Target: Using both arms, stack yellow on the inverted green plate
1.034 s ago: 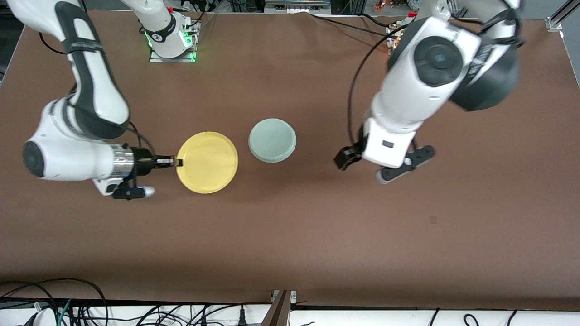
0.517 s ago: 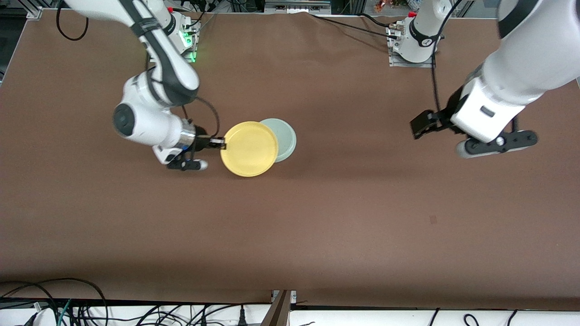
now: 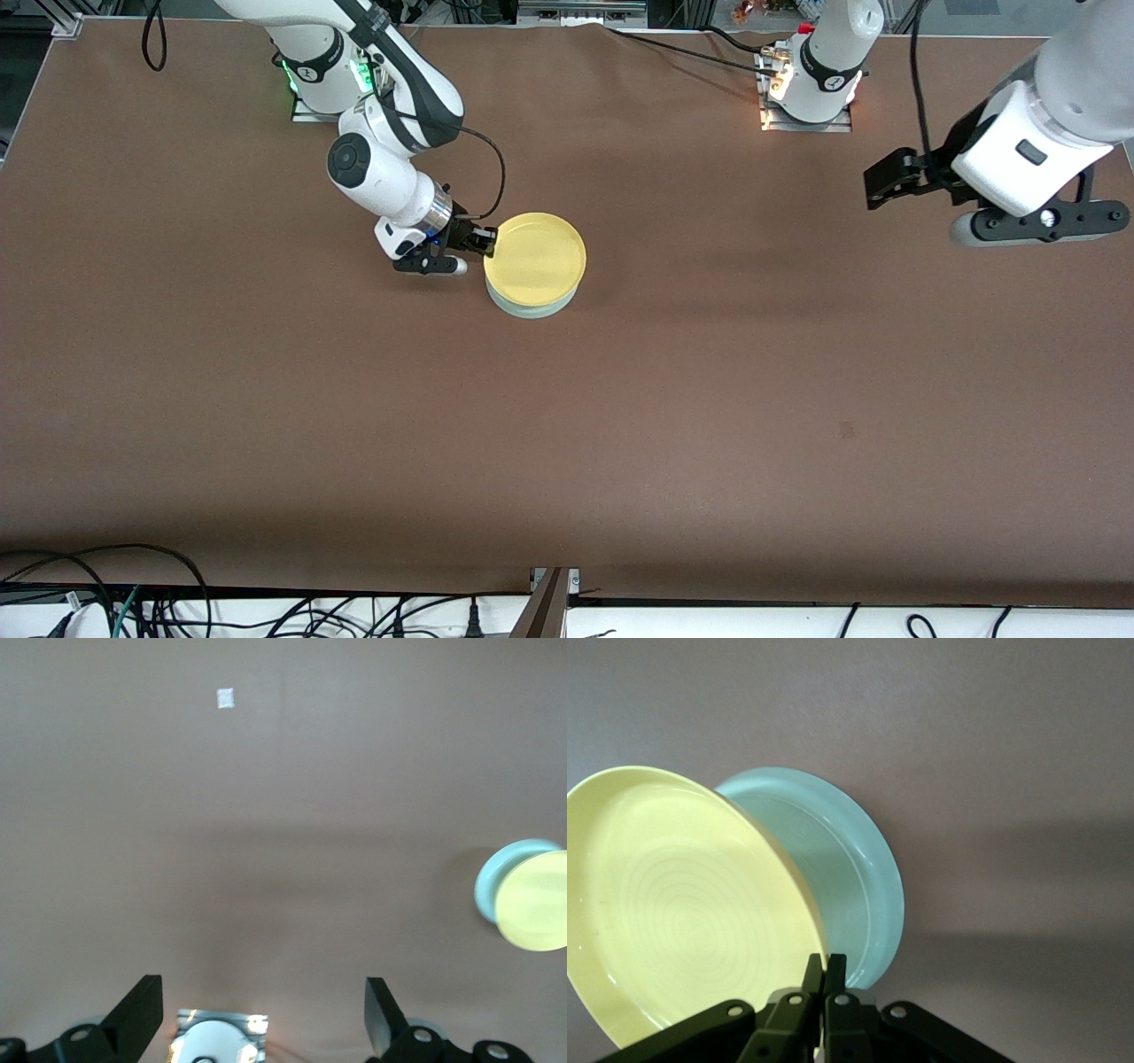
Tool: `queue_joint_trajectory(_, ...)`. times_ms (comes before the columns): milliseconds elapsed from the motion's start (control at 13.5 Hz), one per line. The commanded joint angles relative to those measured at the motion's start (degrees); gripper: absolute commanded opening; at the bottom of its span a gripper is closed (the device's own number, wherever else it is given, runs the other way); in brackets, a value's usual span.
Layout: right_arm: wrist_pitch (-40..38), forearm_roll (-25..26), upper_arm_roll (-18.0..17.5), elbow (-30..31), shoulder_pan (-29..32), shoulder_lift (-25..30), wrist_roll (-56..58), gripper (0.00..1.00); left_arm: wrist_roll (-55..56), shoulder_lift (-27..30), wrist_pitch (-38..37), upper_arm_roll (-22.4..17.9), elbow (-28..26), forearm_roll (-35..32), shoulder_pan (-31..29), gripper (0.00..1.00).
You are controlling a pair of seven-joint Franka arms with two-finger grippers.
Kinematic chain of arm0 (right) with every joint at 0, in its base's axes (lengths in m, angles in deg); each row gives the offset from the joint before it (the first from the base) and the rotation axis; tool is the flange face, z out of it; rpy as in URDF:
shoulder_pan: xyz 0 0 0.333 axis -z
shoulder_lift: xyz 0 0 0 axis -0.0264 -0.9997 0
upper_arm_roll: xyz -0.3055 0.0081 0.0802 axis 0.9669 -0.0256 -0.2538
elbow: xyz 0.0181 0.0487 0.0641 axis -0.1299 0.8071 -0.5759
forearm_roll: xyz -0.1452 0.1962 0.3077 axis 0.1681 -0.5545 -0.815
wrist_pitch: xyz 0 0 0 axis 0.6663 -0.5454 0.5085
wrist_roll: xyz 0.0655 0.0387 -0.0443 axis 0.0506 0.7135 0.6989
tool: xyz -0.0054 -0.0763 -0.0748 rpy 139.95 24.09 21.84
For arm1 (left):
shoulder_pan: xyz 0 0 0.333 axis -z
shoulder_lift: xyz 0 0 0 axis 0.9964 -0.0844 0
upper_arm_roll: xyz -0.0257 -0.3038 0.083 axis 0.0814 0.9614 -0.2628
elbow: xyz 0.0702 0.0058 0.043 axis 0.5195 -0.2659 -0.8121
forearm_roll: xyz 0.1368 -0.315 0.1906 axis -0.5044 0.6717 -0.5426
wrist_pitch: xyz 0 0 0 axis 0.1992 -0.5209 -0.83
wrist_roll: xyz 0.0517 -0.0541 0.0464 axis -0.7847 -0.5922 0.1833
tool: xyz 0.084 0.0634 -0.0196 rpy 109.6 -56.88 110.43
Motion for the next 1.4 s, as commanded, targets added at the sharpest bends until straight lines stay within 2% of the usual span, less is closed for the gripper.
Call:
queue_joint_trajectory(0, 4.4, -1.0, -1.6, 4.0, 0.0, 1.7, -0.9, 0.00, -6.5, 6.7, 1.6, 0.1, -9.7, -1.3, -3.7, 1.00)
queue_joint_trajectory(148, 5.8, -1.0, -1.6, 4.0, -0.1, 0.6, -0.8, 0.00, -9.7, 11.1, 6.1, 0.1, -18.1, -1.2, -5.7, 1.00)
queue_joint_trajectory(295, 6.3, -1.0, -1.5, 3.9, -0.1, -0.4, -0.3, 0.00, -12.9, 12.5, 9.9, -0.1, -22.0, -0.7, -8.5, 1.00)
queue_joint_trajectory(591, 12.2, -1.0, -1.4, 3.9, -0.2, -4.7, 0.1, 0.00, -17.3, 16.0, 15.2, -5.8, -29.8, 1.5, -9.0, 1.00)
queue_joint_trajectory(1182, 13.1, -0.9, -1.2, 3.8, -0.3, -5.5, 0.1, 0.00, -17.2, 15.0, 15.4, -5.3, -25.8, -0.9, -8.3, 1.00)
queue_joint_trajectory(1255, 12.9, -1.0, -1.1, 3.5, -0.2, -5.3, -0.2, 0.35, -17.3, 14.9, 15.8, -5.5, -25.4, -0.9, -8.6, 1.00)
queue_joint_trajectory(1329, 12.9, -0.9, -0.7, 3.4, -0.2, -4.8, -0.1, 0.99, -17.3, 14.9, 16.3, -5.5, -25.1, -0.9, -8.9, 1.00)
